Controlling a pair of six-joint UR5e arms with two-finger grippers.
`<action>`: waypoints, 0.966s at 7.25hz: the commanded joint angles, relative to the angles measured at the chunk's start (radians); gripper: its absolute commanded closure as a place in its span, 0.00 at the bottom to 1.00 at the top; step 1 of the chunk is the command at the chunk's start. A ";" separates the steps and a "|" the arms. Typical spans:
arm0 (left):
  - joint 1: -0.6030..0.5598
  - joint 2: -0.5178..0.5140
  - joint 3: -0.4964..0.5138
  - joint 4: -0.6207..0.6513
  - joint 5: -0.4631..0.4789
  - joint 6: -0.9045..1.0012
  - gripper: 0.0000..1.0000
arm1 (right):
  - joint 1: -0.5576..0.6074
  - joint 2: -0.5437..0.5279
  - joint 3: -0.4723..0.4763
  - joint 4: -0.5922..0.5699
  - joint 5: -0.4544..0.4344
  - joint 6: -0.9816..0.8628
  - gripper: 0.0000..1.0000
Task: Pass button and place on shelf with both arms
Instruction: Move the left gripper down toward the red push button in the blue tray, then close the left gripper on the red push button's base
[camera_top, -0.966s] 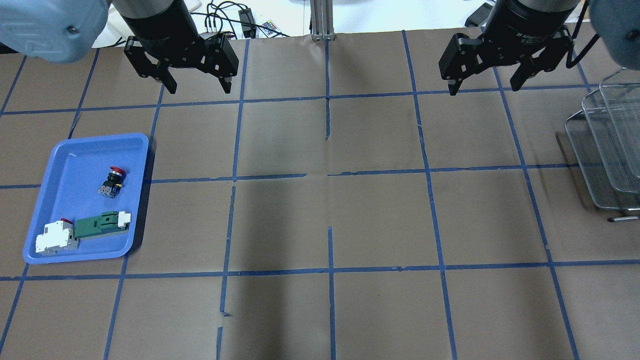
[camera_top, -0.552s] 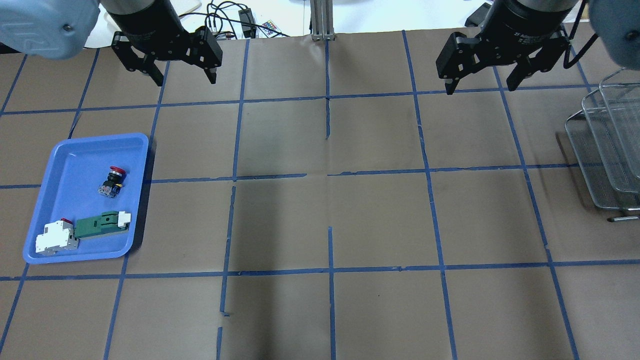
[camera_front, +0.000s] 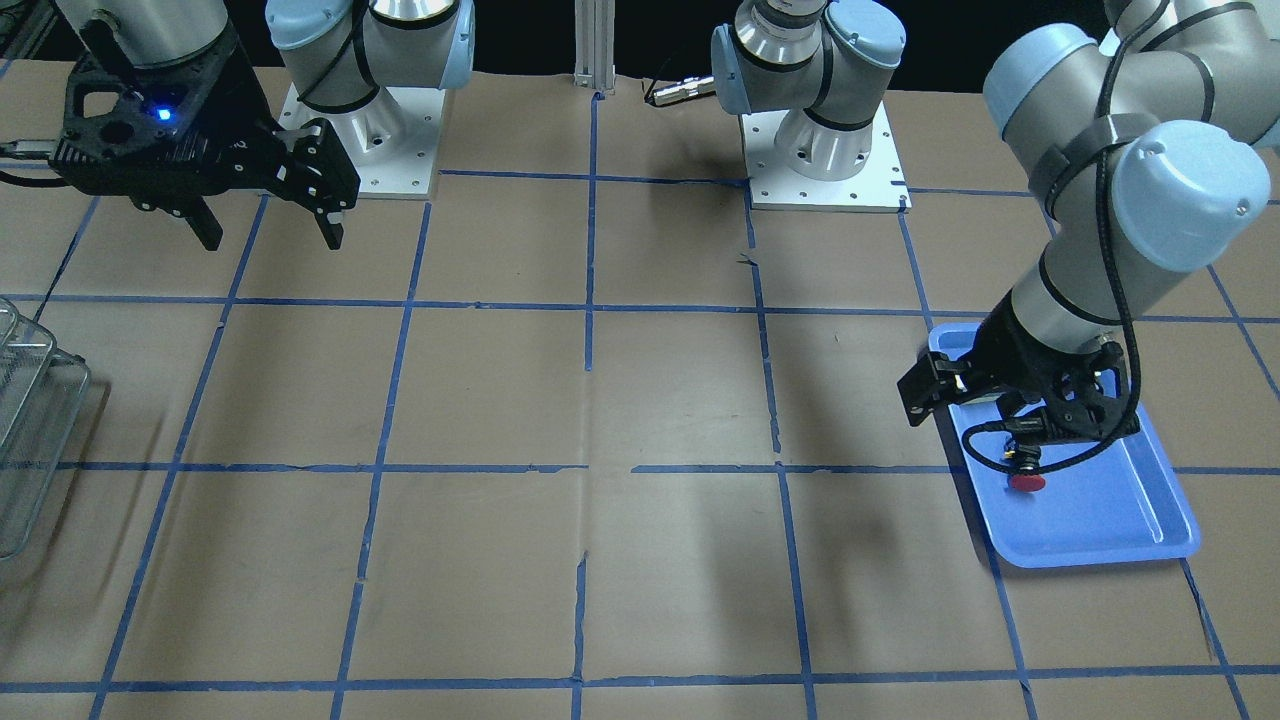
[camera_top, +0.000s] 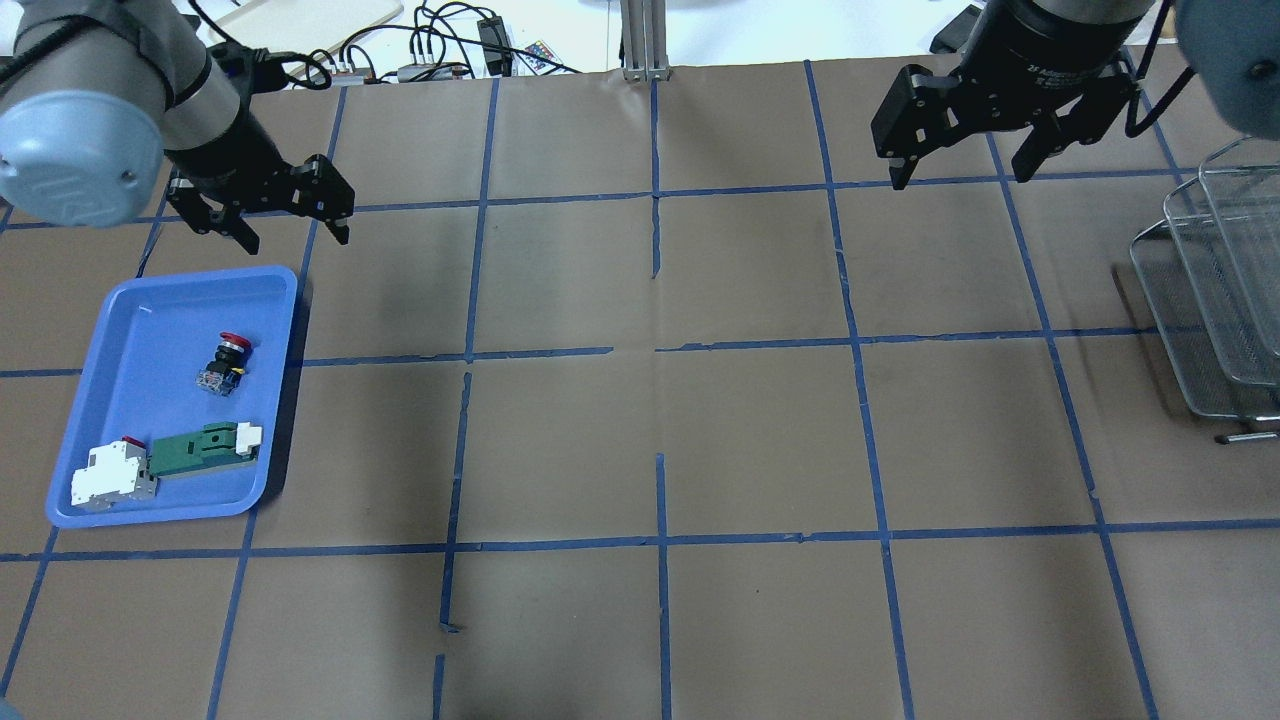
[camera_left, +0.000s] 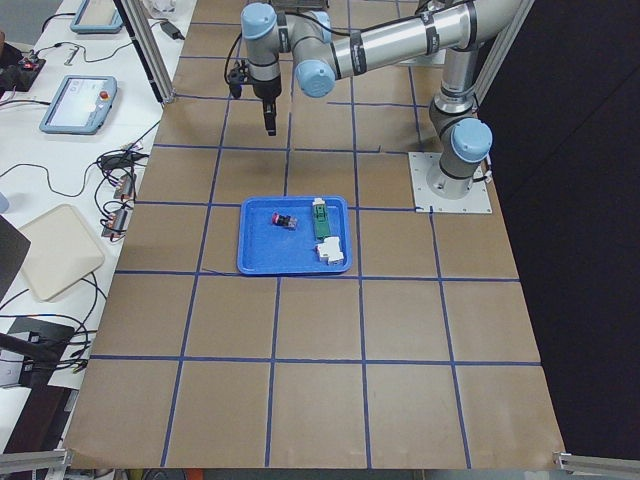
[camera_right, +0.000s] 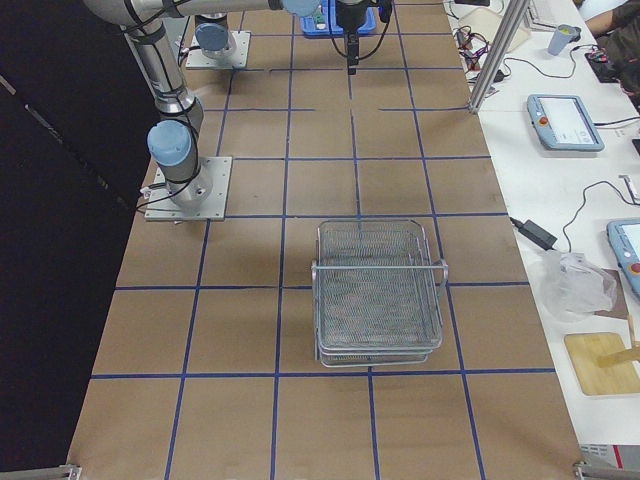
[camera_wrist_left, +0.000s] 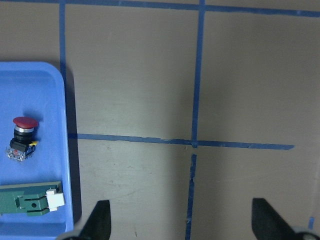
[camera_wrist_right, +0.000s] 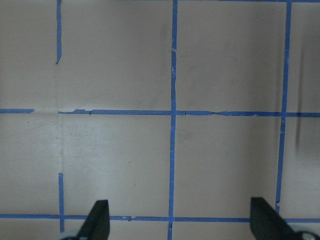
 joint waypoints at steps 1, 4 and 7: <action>0.166 -0.037 -0.114 0.146 0.000 0.291 0.00 | 0.000 0.000 0.000 0.000 0.000 -0.001 0.00; 0.318 -0.102 -0.189 0.262 0.049 0.573 0.01 | 0.000 -0.001 0.000 -0.002 0.000 0.004 0.00; 0.335 -0.186 -0.248 0.429 0.046 0.586 0.00 | 0.000 0.000 0.000 -0.002 0.000 0.002 0.00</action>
